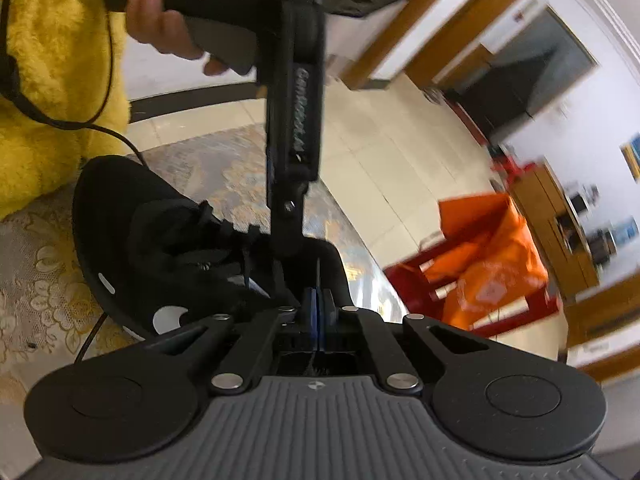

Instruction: Lace up shoes with both hands

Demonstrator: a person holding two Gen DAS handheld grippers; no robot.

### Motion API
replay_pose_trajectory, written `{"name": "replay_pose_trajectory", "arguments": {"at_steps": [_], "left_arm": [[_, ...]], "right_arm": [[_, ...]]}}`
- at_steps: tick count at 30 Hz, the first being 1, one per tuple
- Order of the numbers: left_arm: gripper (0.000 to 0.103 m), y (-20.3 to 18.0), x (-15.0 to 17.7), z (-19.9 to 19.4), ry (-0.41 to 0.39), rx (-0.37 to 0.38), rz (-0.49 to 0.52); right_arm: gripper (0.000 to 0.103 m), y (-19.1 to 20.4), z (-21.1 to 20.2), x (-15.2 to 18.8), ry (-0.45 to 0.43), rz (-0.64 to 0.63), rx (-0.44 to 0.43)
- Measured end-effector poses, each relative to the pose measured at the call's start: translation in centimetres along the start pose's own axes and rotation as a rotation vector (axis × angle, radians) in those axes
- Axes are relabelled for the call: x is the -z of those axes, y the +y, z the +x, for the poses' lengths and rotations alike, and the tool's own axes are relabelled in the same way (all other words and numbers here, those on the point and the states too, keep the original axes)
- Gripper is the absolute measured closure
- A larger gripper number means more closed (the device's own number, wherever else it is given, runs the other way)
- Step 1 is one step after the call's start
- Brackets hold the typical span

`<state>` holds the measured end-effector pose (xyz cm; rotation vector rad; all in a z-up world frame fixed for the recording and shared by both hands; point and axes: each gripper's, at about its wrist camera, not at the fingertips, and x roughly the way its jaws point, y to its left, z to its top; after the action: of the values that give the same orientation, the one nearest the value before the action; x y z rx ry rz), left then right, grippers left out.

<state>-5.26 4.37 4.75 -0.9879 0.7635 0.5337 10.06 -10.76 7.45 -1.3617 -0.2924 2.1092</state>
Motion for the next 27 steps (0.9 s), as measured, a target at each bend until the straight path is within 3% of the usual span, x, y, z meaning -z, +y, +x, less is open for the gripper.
{"name": "replay_pose_trajectory", "arguments": {"at_steps": [18, 27], "left_arm": [[0.038, 0.6, 0.0, 0.0, 0.0, -0.008, -0.015], [0.036, 0.7, 0.1, -0.1, -0.001, -0.013, -0.01]], "right_arm": [[0.103, -1.5, 1.6, 0.1, 0.008, 0.134, -0.003], [0.103, -1.3, 0.9, -0.2, -0.053, 0.165, -0.034]]}}
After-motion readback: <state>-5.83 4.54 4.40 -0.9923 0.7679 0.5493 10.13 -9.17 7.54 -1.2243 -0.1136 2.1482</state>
